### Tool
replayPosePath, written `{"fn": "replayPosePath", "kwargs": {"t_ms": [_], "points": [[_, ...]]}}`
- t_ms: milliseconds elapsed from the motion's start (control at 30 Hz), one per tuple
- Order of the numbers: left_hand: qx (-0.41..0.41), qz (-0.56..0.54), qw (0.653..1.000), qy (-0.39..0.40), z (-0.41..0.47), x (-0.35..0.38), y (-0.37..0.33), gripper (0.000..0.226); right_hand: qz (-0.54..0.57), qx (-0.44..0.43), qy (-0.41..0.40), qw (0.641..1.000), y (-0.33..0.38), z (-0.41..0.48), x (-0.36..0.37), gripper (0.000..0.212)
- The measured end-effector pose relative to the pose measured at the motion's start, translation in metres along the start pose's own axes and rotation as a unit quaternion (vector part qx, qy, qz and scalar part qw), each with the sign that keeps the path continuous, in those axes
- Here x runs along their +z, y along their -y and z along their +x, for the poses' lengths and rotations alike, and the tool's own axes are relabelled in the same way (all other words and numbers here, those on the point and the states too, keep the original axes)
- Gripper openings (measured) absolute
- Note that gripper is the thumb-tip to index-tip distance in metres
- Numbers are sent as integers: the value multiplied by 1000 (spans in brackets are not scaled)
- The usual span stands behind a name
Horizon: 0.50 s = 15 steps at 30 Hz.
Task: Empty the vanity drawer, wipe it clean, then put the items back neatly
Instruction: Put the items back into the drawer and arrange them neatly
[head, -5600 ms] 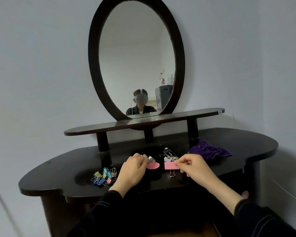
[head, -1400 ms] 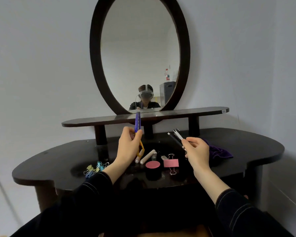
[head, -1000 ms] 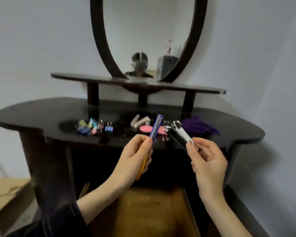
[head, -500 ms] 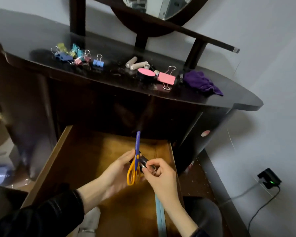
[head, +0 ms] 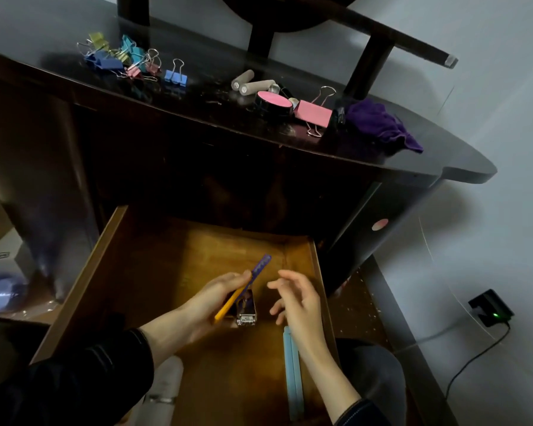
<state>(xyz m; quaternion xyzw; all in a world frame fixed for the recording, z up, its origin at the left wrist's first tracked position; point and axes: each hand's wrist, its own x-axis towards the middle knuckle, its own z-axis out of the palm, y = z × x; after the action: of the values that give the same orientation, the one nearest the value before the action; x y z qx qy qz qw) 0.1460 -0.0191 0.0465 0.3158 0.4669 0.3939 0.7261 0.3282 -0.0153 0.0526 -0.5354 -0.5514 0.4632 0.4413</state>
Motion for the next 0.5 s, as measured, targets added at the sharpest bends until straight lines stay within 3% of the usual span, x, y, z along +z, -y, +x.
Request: {"fn": "replayPosePath", "kwargs": {"t_ms": [133,267,400,500], "points": [[7,94,994,60,-4,4,7,25,19,25,12,999,0,0,-2,26],[19,141,985,94,-9,7,10,27,-20,20,46,999,-4,2,-3,10],[-25,60,995,81,-7,6,6,36,31,1,-11,999,-4,2,-8,9],[-99,-59,993,7,-3,-1,4,51,55,-18,-73,996,-5,3,-12,10]]}}
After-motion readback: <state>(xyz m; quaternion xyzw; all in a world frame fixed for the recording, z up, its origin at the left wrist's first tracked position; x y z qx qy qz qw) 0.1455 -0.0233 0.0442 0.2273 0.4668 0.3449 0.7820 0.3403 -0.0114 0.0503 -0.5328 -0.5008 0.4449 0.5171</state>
